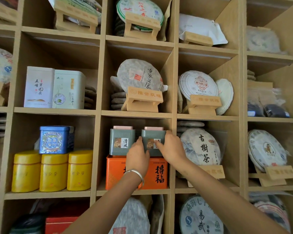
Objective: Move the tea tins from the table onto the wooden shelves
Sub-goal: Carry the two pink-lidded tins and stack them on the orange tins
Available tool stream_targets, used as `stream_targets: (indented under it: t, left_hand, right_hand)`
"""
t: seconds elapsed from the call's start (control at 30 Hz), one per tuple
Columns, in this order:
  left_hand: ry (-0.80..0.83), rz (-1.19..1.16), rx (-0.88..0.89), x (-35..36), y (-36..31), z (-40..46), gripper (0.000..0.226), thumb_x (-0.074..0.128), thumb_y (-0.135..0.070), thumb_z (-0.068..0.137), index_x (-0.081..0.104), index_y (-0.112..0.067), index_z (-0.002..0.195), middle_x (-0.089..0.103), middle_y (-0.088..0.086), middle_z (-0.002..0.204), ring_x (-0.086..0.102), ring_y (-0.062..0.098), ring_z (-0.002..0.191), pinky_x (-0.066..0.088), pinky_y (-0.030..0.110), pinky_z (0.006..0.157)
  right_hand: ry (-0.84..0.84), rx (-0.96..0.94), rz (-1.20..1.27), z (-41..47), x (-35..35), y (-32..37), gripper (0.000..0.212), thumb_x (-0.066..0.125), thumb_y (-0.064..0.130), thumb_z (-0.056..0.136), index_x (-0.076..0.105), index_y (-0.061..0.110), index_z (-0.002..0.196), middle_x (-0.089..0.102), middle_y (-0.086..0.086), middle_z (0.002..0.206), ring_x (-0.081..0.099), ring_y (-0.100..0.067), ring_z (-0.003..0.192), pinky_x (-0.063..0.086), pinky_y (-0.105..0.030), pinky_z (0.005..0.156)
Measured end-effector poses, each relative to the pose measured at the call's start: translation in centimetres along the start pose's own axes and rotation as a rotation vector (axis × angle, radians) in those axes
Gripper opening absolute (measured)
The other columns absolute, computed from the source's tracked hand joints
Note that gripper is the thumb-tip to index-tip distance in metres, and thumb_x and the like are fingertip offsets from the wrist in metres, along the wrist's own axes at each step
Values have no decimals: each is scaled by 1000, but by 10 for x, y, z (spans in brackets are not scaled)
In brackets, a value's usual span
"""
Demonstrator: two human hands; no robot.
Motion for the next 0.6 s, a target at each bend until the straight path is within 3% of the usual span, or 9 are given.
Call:
stream_targets:
  t: [0.4, 0.6]
  left_hand:
    - [45, 107, -28, -2, -7, 7, 46, 53, -3, 92, 40, -7, 136, 55, 14, 128, 58, 29, 114, 51, 37, 91]
    - [50, 106, -16, -2, -6, 6, 55, 53, -3, 91, 34, -7, 143, 54, 14, 130, 57, 29, 116, 51, 37, 93]
  right_hand:
    - [55, -13, -64, 3, 6, 1, 41, 61, 21, 91, 44, 4, 125, 62, -16, 118, 61, -32, 108, 54, -39, 83]
    - [12, -28, -150, 0, 3, 2, 37, 60, 26, 92, 47, 6, 120, 64, -13, 112, 63, -30, 101, 48, -34, 69]
Point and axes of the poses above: each hand's wrist, its own z-axis towards the middle knuckle, its own x-axis out of the palm, y = z × x, the point moved 5 cm from there along z, towards the middle knuckle
